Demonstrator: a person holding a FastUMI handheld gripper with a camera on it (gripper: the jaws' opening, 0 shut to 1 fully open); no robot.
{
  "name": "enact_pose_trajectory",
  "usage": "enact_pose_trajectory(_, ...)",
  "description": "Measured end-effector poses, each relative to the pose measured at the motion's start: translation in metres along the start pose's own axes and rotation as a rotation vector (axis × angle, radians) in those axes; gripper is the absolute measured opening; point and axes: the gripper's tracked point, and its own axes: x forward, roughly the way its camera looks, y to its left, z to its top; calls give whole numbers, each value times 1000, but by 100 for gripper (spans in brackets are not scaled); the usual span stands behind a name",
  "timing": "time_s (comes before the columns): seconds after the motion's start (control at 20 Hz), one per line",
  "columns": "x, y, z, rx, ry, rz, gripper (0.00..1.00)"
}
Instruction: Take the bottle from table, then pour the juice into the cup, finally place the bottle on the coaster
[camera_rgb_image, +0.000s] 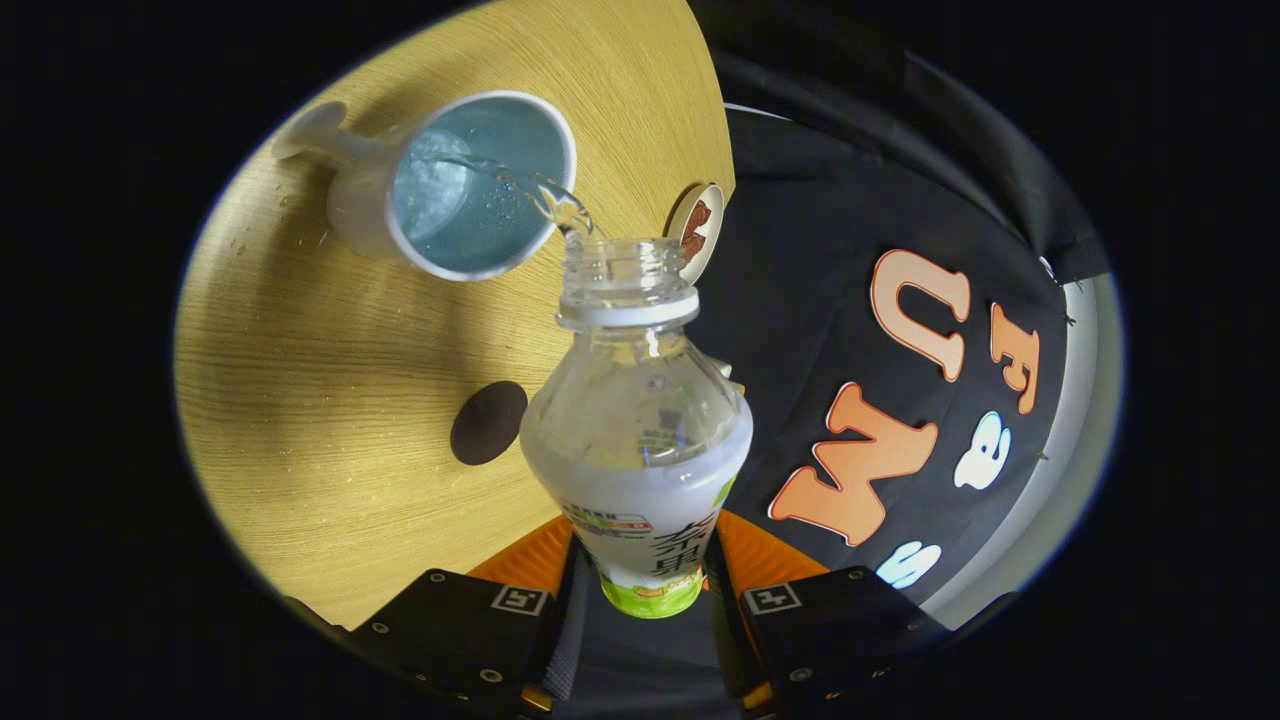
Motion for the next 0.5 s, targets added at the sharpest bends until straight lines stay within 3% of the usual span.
enact_pose_trajectory(0.5, -1, -10, -4, -55, -2, -6, 56)
